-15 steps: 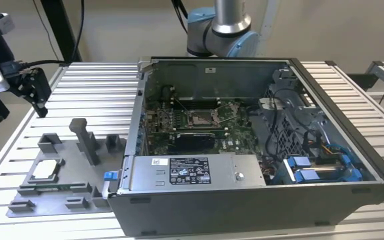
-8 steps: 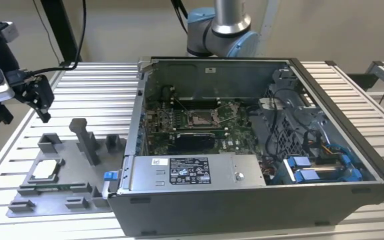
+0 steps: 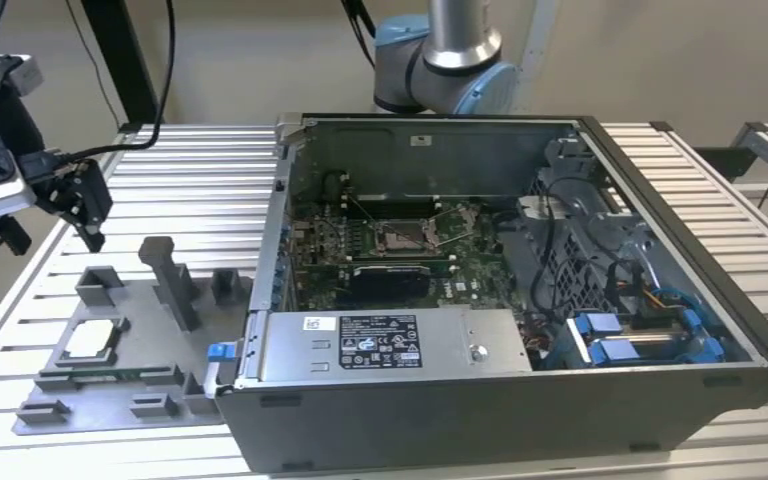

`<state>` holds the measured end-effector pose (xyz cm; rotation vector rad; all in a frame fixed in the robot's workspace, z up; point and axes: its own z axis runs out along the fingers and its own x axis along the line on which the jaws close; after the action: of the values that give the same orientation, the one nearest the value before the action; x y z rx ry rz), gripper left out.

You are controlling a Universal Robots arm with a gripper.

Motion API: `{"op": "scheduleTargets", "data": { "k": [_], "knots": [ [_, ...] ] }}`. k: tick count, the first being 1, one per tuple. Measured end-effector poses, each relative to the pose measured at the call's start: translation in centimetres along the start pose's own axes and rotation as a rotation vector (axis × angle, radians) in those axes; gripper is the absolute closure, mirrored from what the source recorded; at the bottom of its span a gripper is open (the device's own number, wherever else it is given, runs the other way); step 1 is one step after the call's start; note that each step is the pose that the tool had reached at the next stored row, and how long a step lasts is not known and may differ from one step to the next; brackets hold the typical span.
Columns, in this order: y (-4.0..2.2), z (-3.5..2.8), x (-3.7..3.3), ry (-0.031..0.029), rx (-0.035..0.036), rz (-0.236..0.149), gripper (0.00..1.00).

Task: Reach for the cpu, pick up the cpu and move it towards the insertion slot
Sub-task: 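Pick up the cpu and move it towards the insertion slot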

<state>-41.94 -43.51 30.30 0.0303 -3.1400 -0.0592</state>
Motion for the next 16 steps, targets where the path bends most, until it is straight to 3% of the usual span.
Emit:
{"op": "scheduleTargets", "data": {
  "k": [16],
  "knots": [
    [-0.07,2.01,0.01,0.0001,0.0001,0.000,0.00]
  ]
}}
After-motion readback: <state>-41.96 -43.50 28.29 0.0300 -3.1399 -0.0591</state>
